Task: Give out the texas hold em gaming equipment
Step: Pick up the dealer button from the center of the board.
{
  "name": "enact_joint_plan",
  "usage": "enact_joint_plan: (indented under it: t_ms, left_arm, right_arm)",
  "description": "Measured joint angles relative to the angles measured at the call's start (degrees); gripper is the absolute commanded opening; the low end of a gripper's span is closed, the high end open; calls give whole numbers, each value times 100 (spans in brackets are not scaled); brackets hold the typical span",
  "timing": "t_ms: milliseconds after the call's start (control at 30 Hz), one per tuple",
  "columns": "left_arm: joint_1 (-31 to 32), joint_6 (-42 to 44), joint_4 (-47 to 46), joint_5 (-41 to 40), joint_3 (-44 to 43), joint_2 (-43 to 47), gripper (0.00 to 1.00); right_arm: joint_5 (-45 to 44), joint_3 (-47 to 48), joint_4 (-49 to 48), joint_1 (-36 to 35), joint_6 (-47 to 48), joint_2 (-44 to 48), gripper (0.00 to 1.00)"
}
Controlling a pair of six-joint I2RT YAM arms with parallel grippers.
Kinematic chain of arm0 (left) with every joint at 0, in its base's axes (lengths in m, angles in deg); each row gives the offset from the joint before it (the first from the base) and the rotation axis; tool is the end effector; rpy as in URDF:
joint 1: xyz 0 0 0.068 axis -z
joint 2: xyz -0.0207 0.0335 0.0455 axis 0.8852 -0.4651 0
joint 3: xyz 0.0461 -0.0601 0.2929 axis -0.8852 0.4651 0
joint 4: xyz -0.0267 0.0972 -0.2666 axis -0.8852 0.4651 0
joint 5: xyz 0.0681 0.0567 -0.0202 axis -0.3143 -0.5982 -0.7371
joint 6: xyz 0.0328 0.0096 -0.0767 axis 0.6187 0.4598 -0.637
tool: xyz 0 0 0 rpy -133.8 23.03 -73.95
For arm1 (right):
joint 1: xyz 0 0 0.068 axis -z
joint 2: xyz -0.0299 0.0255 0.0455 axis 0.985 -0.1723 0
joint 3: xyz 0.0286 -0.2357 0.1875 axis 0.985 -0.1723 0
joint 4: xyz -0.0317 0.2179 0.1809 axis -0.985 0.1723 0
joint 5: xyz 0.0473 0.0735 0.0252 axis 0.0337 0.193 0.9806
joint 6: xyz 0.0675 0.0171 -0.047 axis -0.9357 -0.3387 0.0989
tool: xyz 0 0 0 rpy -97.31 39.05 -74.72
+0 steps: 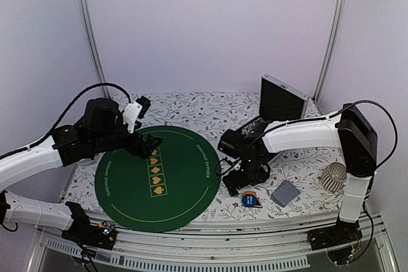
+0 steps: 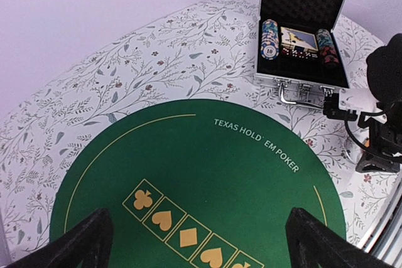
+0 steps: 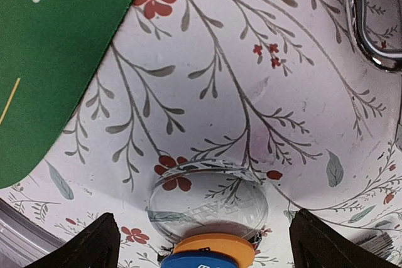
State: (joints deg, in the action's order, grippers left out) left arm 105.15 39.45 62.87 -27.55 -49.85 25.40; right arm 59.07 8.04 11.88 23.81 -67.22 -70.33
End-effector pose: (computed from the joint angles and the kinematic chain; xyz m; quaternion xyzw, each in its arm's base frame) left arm 0.2044 -0.1756 0.2940 0.2616 0.8247 -0.1381 0.4820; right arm 0.2168 0.3231 0.1423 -0.2583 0.9652 0.0220 0.0333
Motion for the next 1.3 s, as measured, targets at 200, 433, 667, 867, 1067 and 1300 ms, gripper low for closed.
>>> enact_joint_plan:
  t_ms: [200,433,667,867,1067,1300]
  left_arm:
    - [-96,-7,-2,-11,0,-133,98]
    - [-293,-24,-4,-15,0,-133,98]
    - [-378,-35,-7,-11,0,-133,98]
    - [-389,-39,-4,-17,0,-133,98]
    - [-400,-42,-7,-13,0,-133,98]
    - [-407,-42,-7,-11,0,-133,98]
  right_arm:
    - [-7,-11,2,2,35,-103,88]
    - [-70,28,127,2,35,-284,82]
    - [-79,219,208,0,103,-422,70]
    - [-92,348,240,0,190,-498,55]
    - [-138,420,354,0,210,-527,43]
    - [-164,658,529,0,216,-527,38]
